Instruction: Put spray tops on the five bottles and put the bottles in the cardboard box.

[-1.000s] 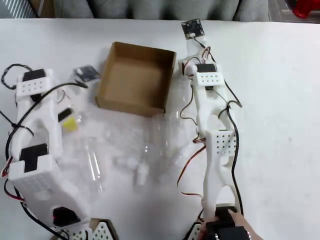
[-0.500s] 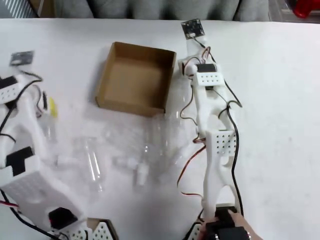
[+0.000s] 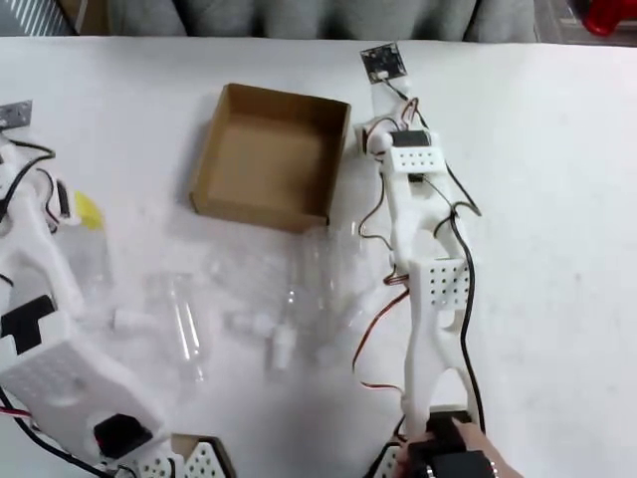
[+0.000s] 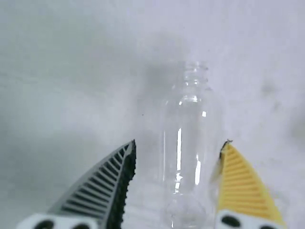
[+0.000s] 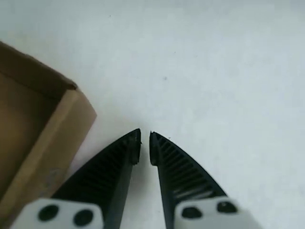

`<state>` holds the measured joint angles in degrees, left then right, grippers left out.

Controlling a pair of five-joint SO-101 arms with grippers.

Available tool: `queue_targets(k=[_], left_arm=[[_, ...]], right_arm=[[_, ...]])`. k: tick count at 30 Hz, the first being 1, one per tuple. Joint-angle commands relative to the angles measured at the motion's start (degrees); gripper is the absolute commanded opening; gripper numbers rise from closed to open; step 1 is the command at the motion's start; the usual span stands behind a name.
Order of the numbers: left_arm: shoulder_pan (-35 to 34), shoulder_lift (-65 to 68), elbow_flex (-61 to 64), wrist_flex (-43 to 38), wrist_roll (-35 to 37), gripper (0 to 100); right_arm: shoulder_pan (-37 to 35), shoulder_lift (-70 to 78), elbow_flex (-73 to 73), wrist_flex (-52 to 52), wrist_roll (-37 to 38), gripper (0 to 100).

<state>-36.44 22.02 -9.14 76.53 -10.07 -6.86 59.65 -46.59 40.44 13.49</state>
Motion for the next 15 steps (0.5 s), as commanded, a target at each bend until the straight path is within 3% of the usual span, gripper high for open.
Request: queue_targets(k=[1, 7, 15], left_arm=[[-0.75, -1.71, -4.84, 1.85, 6.15, 26], [0.40, -1.45, -4.13, 1.67, 4.40, 26], [5.32, -1.71, 5.63, -7.91, 5.80, 26]], right_arm=[[-0.57, -1.71, -3.08, -0.40, 0.70, 1.5], [-0.57, -1.63, -3.08, -0.31, 0.70, 1.5], [-0.57, -1.63, -3.08, -0.13, 0.70, 1.5]])
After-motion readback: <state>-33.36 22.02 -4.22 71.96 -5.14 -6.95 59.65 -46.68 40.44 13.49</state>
